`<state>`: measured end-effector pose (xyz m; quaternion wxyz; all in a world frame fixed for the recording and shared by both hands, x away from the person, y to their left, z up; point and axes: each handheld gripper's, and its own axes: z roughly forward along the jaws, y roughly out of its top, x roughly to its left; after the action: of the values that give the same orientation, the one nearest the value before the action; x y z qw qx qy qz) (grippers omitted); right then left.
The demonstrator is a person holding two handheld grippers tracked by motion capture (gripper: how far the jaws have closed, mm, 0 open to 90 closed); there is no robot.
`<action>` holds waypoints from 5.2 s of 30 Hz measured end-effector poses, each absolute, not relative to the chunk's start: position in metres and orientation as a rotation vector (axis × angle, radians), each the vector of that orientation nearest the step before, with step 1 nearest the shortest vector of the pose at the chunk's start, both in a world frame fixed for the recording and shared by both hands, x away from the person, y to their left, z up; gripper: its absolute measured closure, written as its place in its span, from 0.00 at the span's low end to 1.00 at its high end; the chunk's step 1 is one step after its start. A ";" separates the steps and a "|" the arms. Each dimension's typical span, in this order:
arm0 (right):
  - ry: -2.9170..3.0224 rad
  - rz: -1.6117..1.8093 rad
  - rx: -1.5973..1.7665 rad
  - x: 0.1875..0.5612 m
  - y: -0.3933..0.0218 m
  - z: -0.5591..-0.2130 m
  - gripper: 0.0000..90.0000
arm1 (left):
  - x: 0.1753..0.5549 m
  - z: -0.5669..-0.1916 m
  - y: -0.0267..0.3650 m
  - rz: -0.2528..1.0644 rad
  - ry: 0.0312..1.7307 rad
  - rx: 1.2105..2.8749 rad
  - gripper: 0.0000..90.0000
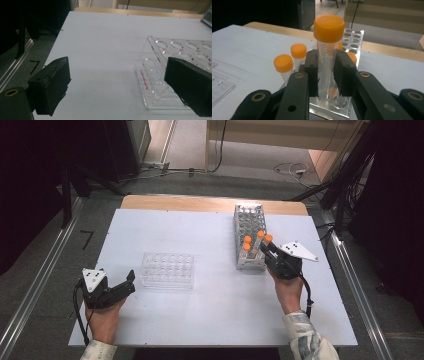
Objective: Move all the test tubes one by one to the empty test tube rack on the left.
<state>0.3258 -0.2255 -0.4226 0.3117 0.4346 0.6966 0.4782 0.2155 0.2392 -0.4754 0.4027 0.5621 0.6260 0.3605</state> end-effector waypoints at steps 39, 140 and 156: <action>2.061 1.277 1.044 0.278 -0.213 -0.433 0.80 | 0.224 -0.437 0.169 0.786 1.319 1.547 0.10; 2.351 1.361 0.867 0.263 -0.150 -0.449 0.31 | 0.242 -0.396 0.109 0.501 0.982 1.569 0.77; 2.325 1.344 0.905 0.267 -0.160 -0.449 0.32 | 0.240 -0.393 0.135 0.609 1.039 1.549 0.77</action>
<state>0.2666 -0.1601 -0.4495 0.1532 0.3157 0.8107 0.4687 0.2405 0.1351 -0.3929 0.5561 0.6561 0.4403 0.2578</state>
